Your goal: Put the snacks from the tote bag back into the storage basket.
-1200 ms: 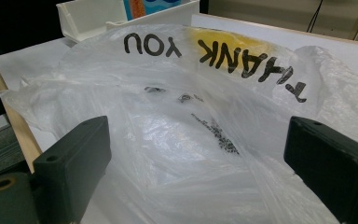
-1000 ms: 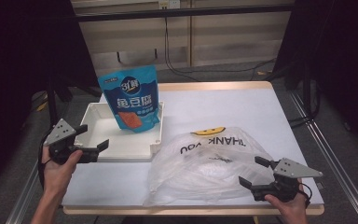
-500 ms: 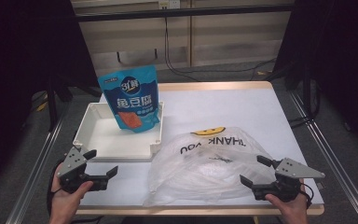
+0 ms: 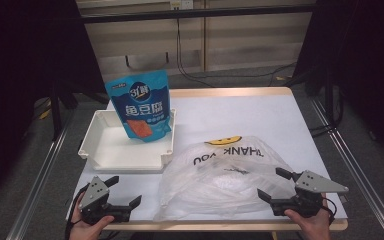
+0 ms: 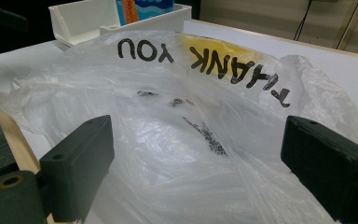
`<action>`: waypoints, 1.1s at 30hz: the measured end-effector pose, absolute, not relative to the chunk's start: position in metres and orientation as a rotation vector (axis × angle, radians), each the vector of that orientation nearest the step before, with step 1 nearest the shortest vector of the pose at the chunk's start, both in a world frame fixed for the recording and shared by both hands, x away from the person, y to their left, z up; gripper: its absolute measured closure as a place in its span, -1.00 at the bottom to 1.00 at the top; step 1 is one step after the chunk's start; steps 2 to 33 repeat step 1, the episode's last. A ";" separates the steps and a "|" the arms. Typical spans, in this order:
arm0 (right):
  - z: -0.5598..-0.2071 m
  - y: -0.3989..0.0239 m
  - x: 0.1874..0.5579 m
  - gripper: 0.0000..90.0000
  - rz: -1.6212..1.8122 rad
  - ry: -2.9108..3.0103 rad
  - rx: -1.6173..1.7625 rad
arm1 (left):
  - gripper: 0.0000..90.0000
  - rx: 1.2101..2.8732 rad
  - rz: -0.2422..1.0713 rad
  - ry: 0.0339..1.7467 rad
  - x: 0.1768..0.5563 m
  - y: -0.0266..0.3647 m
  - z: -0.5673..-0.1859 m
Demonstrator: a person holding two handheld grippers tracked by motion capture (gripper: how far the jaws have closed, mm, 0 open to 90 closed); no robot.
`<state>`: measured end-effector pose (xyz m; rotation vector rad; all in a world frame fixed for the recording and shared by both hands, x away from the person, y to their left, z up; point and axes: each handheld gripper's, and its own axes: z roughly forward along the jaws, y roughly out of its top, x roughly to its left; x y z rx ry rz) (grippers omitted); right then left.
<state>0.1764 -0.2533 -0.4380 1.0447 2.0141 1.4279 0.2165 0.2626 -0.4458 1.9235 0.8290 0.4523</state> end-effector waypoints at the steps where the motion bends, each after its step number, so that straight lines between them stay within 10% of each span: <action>1: -0.438 -0.253 0.176 -0.79 1.425 2.010 1.048 | -0.95 1.932 0.456 0.826 0.217 0.262 -0.447; 33: -0.438 -0.253 0.176 -0.79 1.425 2.010 1.048 | -0.95 1.932 0.456 0.826 0.217 0.262 -0.447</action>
